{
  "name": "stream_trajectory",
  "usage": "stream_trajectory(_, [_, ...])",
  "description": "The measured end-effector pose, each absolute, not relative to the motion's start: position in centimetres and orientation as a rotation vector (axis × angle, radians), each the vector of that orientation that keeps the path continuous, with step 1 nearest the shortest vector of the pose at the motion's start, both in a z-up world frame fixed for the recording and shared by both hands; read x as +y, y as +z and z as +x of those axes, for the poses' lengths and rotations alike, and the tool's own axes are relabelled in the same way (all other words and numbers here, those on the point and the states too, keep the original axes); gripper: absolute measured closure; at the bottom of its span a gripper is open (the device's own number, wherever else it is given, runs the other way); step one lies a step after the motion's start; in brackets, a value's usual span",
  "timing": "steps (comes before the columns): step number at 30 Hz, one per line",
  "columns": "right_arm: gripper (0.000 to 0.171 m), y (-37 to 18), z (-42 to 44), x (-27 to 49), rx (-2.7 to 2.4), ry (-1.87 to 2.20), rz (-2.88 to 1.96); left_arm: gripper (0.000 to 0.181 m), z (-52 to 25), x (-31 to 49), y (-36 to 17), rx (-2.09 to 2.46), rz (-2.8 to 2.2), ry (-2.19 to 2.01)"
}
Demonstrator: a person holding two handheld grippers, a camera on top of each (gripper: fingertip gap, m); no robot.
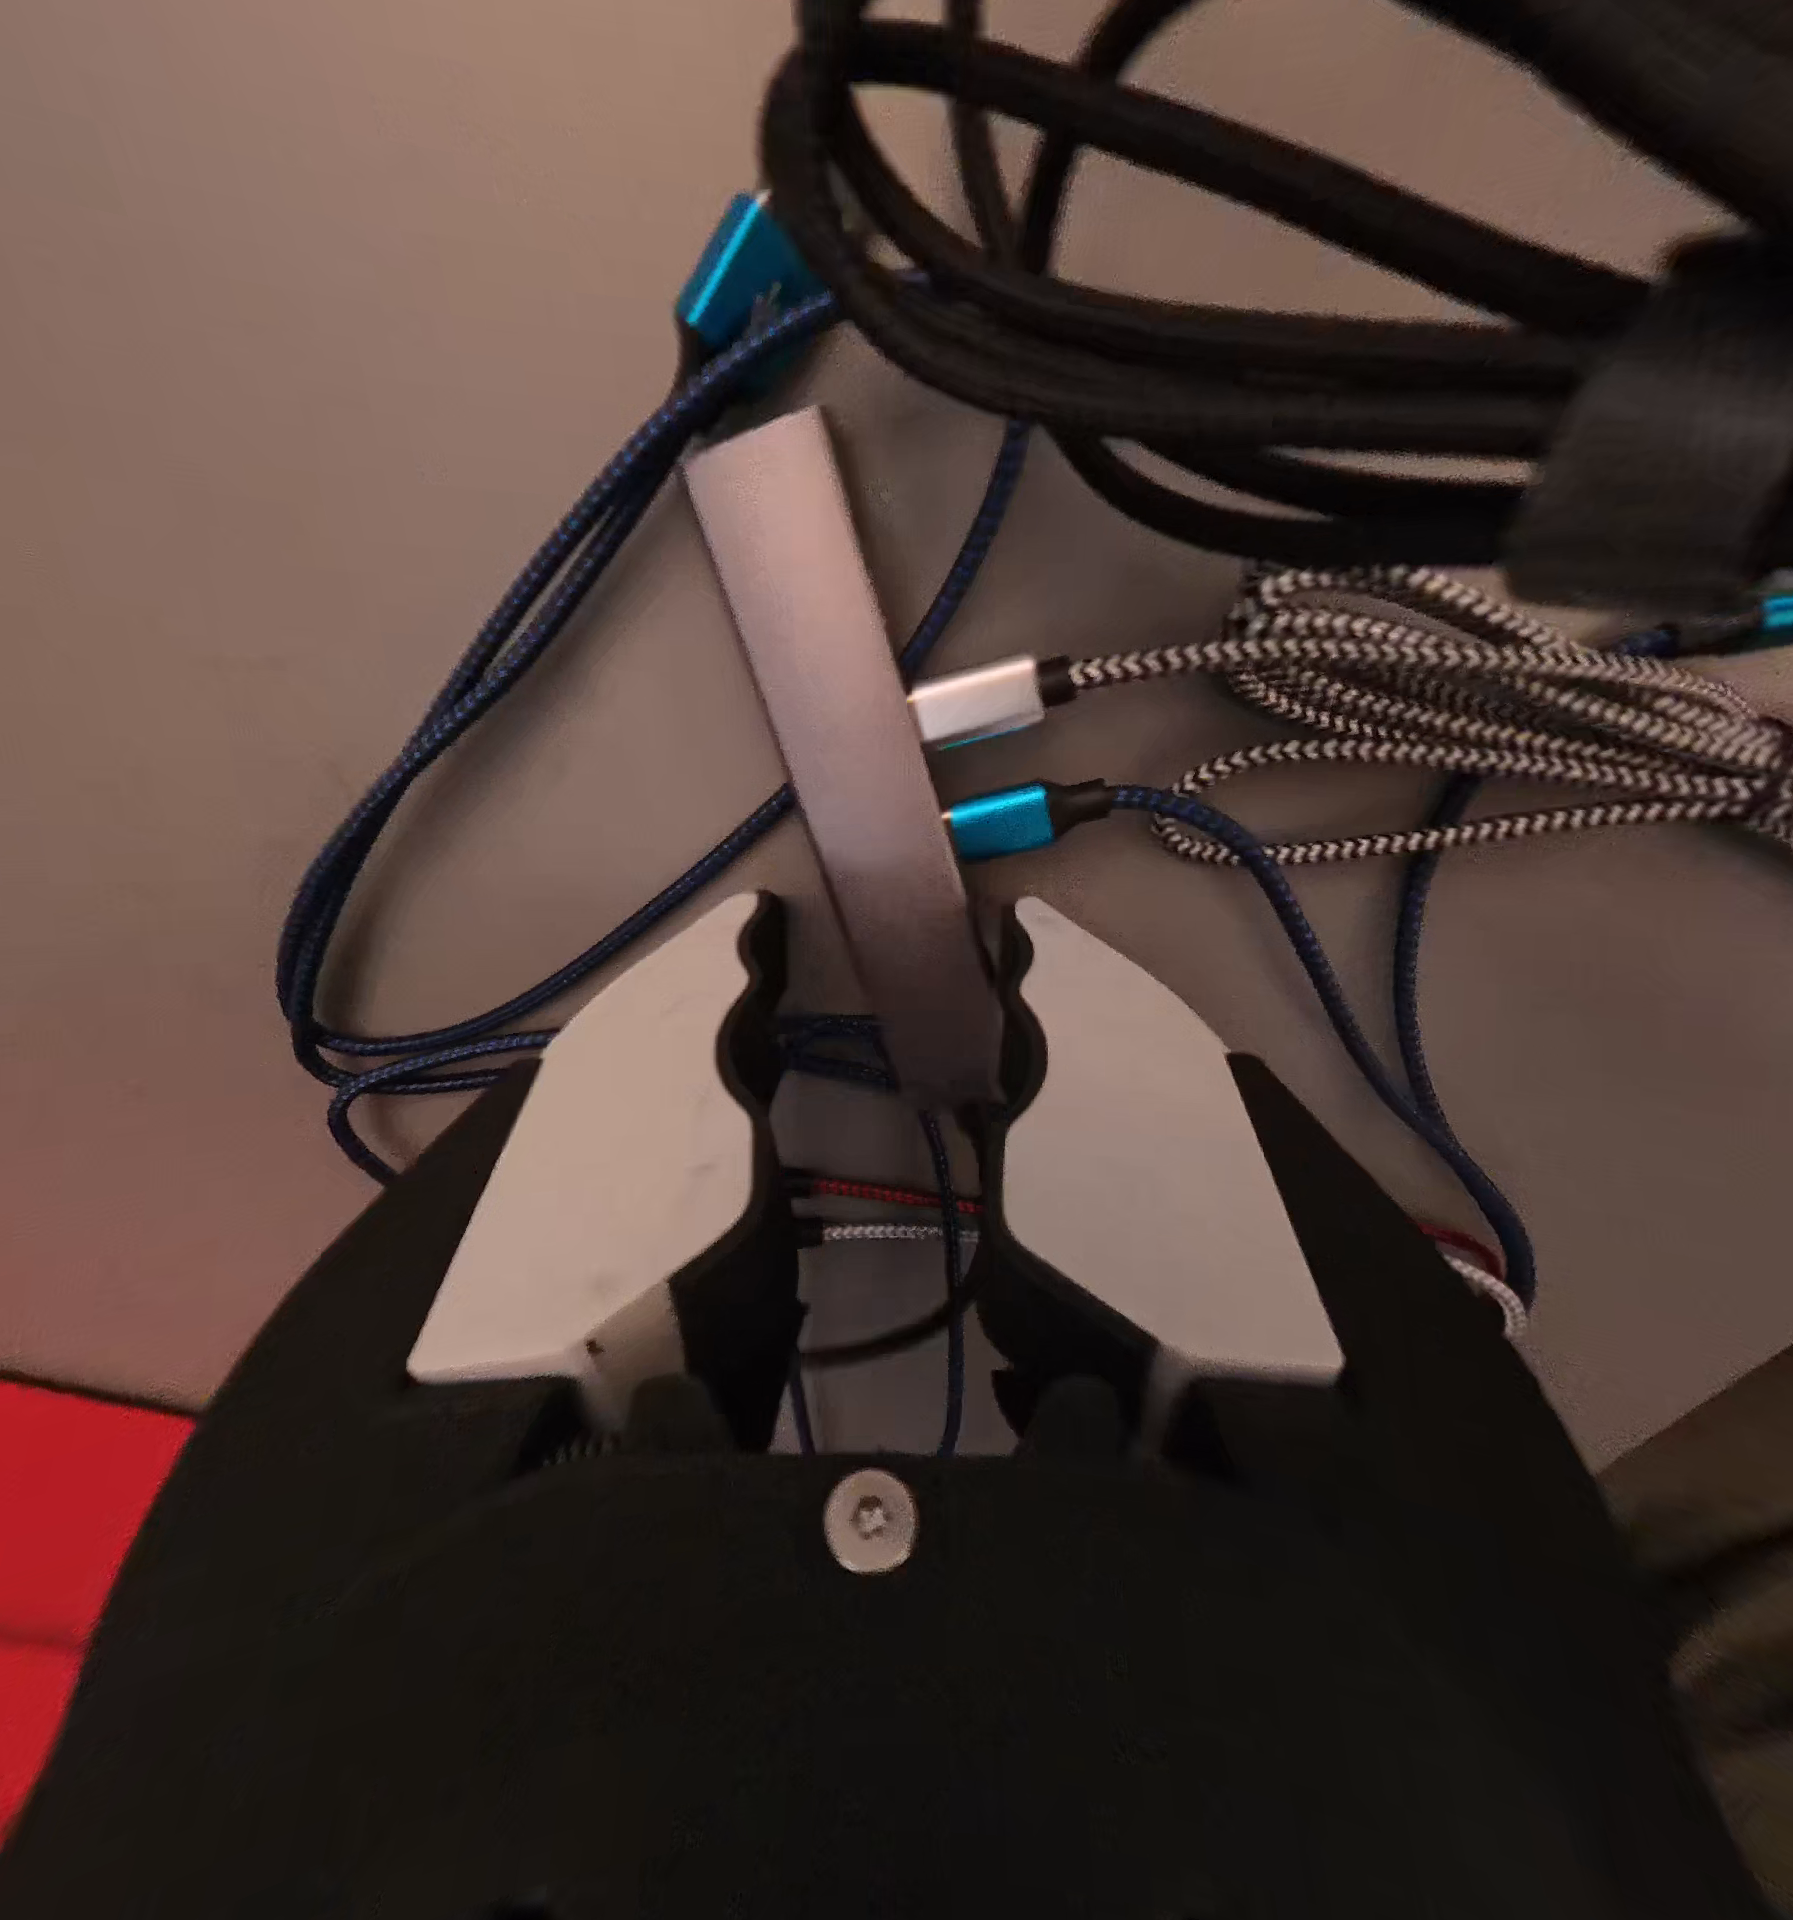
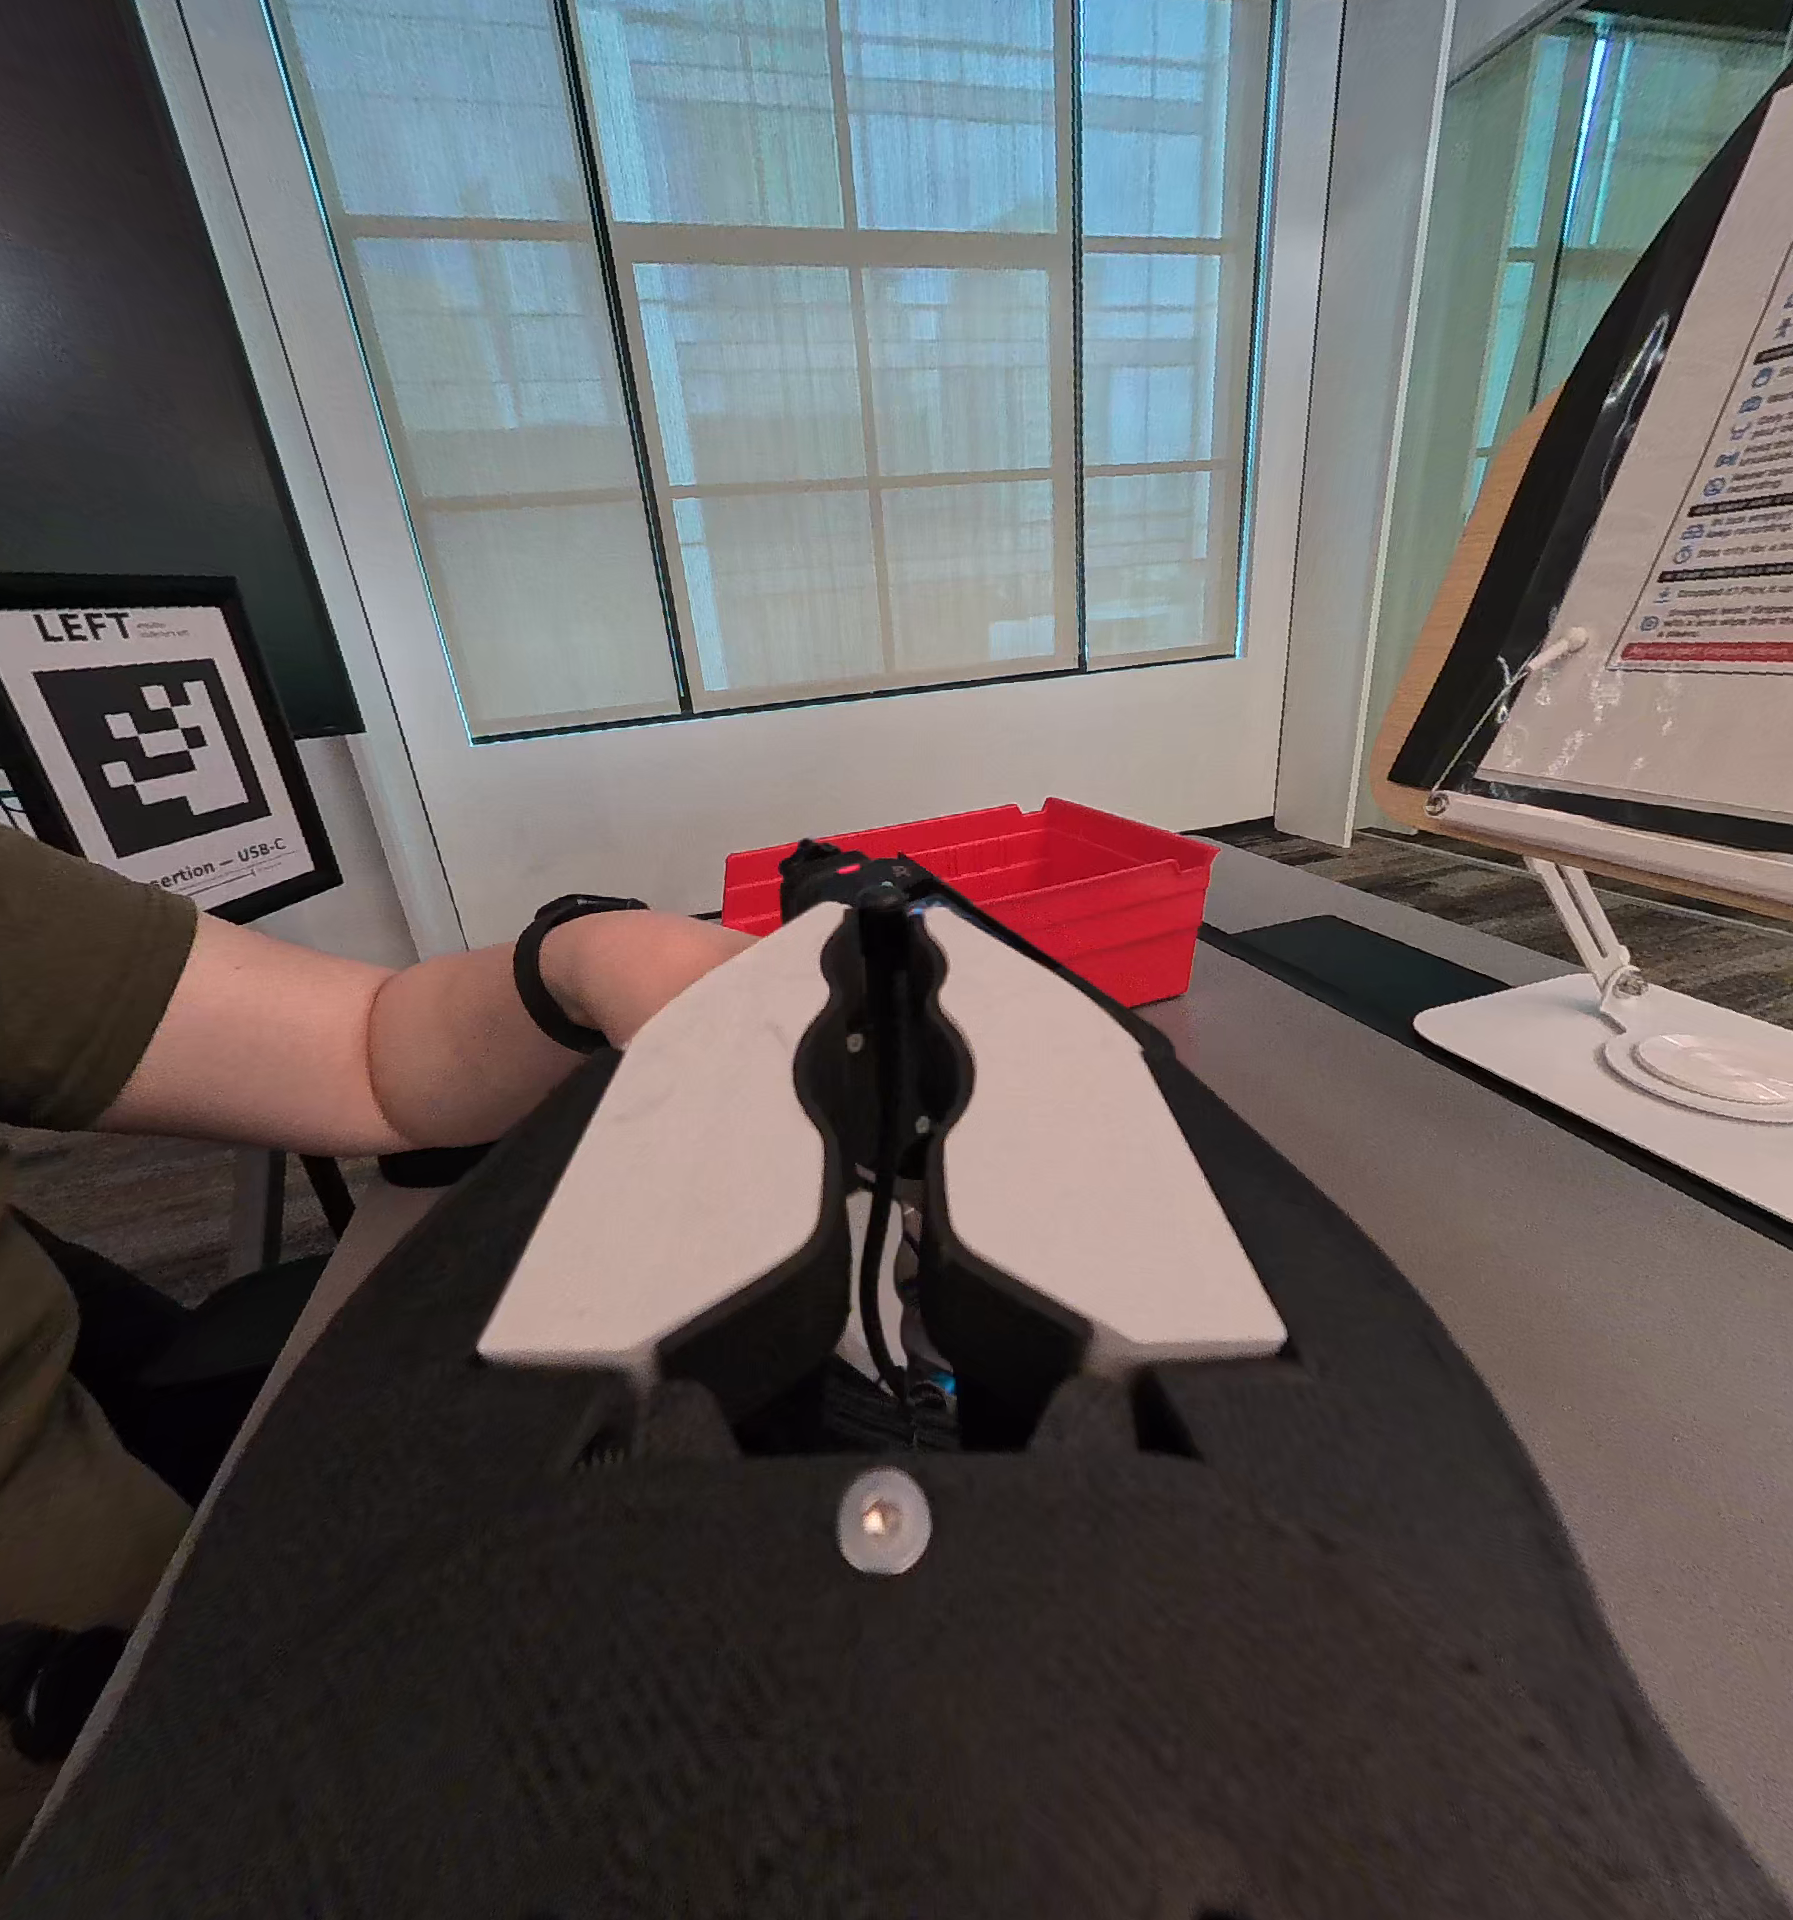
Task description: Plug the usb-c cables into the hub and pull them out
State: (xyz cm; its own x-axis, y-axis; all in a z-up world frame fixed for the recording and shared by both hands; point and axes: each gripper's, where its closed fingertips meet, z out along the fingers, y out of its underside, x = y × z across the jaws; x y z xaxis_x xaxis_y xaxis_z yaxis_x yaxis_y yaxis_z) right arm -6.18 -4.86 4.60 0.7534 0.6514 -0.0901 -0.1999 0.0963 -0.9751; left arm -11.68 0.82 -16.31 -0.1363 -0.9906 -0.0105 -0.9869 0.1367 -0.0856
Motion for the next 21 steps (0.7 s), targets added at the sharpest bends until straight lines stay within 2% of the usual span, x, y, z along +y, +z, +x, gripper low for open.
stream_trajectory(6, [0.163,4.1,-6.4,-4.5,-0.425,0.638,-1.358,0.144,-11.5,0.7,-16.3,2.355,-1.930,-0.155])
stream_trajectory(8, [0.163,3.9,-6.5,-4.5,-0.432,0.635,-1.365,0.153,-11.2,0.6,-16.3,2.373,-1.899,-0.179])
stream_trajectory(13, [0.163,3.8,-6.6,-4.5,-0.442,0.624,-1.371,0.157,-10.5,0.7,-16.0,2.354,-2.017,-0.326])
stream_trajectory(21, [0.163,3.6,-5.0,-3.8,-0.319,0.628,-1.424,0.158,-8.6,3.2,-11.6,2.128,-1.979,-0.645])
